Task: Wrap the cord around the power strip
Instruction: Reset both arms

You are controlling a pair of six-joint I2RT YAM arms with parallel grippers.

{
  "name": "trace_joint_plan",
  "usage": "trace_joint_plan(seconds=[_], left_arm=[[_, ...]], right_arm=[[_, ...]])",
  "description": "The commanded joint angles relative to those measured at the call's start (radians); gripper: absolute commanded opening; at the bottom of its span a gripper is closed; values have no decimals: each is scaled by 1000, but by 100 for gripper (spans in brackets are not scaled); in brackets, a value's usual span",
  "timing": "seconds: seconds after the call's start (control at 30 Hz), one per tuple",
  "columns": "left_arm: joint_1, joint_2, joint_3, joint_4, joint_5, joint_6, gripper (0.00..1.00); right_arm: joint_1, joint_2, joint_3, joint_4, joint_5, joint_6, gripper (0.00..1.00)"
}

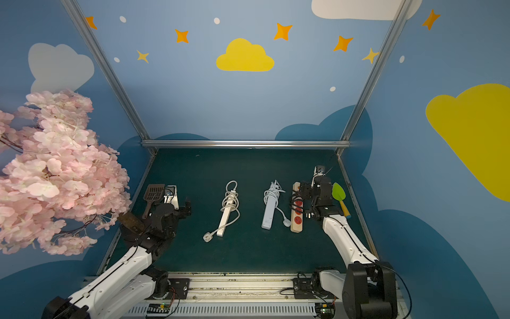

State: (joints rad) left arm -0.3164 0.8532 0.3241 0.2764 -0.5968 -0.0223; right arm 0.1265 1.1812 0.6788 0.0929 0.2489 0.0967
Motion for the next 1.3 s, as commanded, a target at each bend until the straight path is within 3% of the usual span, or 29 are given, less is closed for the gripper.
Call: trace_joint_plan(seconds=[0.0,0.13,0.23,0.4,0.57,0.73,0.93,1.27], left_arm=[[69,58,-31,182,26,2,92],[205,220,-71,374,216,-67,92],[257,358,-67,493,346,-58,92],[289,495,-67,659,433,7,94],[346,585,-62,728,521,-28,94],[355,738,-85,929,541,-28,95],[360,710,-17,756,514,-48,100],[350,719,12,717,485,-38,100]], right_arm=[[-31,17,-93,134,63,25,91],[-75,47,-203,314,-26,38,90],[-86,80,-191,316,-53,-13,90],[-111,86,-240,394,-109,-29,89],[-111,165,-347,643,-123,-31,90],[-112,262,-402,849,-110,7,90],[-107,249,-288,607,-124,-43,90],[-83,278,-240,545,-94,-54,90]])
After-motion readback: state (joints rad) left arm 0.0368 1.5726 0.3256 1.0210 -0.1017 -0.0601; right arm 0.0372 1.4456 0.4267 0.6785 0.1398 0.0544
